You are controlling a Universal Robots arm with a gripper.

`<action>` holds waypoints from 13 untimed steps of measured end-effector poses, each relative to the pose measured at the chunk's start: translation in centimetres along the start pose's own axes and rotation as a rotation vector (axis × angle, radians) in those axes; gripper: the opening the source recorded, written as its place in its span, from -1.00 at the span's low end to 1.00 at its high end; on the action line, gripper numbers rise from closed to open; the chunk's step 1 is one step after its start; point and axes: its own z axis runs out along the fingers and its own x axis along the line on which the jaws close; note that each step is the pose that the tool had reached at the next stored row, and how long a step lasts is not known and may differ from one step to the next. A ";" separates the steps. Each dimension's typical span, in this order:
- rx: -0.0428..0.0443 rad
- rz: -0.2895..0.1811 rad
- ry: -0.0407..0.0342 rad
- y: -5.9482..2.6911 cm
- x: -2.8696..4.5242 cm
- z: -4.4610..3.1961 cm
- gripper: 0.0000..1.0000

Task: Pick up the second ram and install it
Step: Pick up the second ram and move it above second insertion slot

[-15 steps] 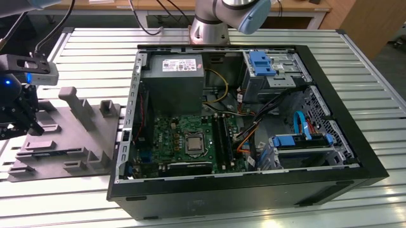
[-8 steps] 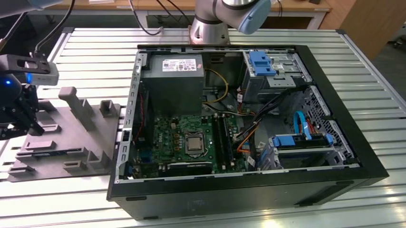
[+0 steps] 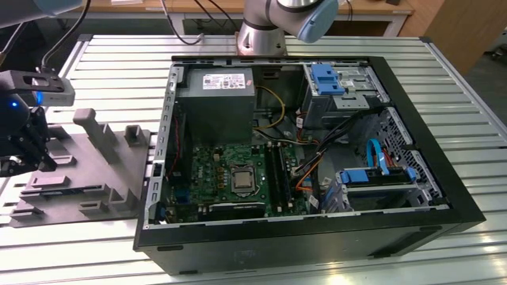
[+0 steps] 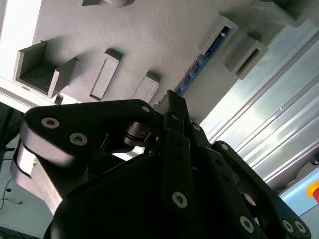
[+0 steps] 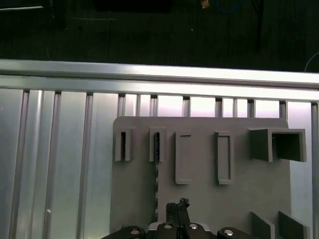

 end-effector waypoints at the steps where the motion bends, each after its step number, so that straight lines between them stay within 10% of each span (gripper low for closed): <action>1: -0.0003 -0.008 0.0004 0.00 0.01 0.06 -0.79; 13: 0.0011 0.044 -0.0016 -0.01 0.44 0.82 -0.79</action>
